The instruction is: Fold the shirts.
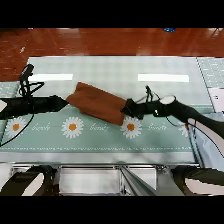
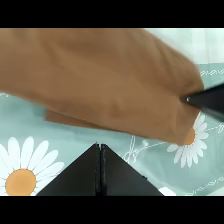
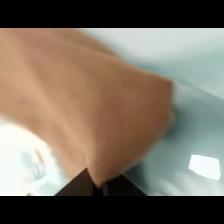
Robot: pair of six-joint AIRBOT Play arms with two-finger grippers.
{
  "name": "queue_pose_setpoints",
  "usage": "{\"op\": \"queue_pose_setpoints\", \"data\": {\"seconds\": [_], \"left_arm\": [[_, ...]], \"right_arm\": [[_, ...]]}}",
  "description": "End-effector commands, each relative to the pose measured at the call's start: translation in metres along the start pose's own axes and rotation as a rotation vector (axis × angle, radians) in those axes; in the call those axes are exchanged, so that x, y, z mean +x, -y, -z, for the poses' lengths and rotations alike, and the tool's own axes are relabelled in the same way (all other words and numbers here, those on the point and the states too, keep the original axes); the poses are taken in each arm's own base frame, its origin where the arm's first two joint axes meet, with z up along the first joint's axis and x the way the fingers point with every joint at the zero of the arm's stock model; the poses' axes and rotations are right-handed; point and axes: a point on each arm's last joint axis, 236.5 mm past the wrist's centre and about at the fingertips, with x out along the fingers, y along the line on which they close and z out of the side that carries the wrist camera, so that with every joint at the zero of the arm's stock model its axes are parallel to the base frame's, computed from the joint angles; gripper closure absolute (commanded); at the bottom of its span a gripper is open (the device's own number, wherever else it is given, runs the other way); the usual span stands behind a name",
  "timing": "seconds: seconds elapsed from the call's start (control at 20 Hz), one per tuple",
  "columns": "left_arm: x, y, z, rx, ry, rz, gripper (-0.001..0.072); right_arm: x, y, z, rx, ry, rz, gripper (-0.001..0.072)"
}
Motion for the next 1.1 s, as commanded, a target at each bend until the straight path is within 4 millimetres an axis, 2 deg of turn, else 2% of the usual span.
{"op": "queue_pose_setpoints", "data": {"seconds": [0.0,0.05,0.15,0.25,0.3,0.5,0.6,0.7,0.8,0.9,1.05], "left_arm": [[0.0,0.0,-0.001,0.0,0.004,-0.001,0.0691],[0.0,0.0,-0.001,0.0,0.003,-0.001,0.069],[0.0,0.0,-0.001,0.0,0.003,0.0,0.0691],[0.0,0.0,-0.001,0.0,0.003,-0.001,0.0691],[0.0,0.0,-0.001,0.0,0.003,0.0,0.0691],[0.0,0.0,-0.001,0.0,0.003,-0.001,0.0691],[0.0,0.0,-0.001,0.0,0.003,-0.001,0.069],[0.0,0.0,0.001,0.0,-0.003,0.001,0.0691],[0.0,0.0,0.001,0.0,-0.004,0.001,0.0691],[0.0,0.0,0.001,0.002,-0.003,0.001,0.0691],[0.0,-0.001,-0.002,0.004,0.008,-0.002,0.0691]], "right_arm": [[-0.017,-0.071,-0.036,-0.247,0.007,-0.055,0.0685],[-0.031,-0.085,-0.053,-0.299,0.037,-0.014,0.0685],[-0.072,-0.112,-0.093,-0.374,0.124,0.067,0.0685],[-0.122,-0.135,-0.123,-0.433,0.199,0.121,0.0686],[-0.15,-0.14,-0.135,-0.457,0.229,0.159,0.0686],[-0.262,-0.14,-0.172,-0.406,0.372,0.246,0.0686],[-0.317,-0.127,-0.185,-0.33,0.453,0.266,0.0686],[-0.37,-0.102,-0.188,-0.225,0.526,0.295,0.0686],[-0.418,-0.072,-0.179,-0.121,0.575,0.337,0.0686],[-0.455,-0.045,-0.158,-0.021,0.6,0.404,0.0686],[-0.498,-0.004,-0.117,0.118,0.615,0.57,0.0686]]}}
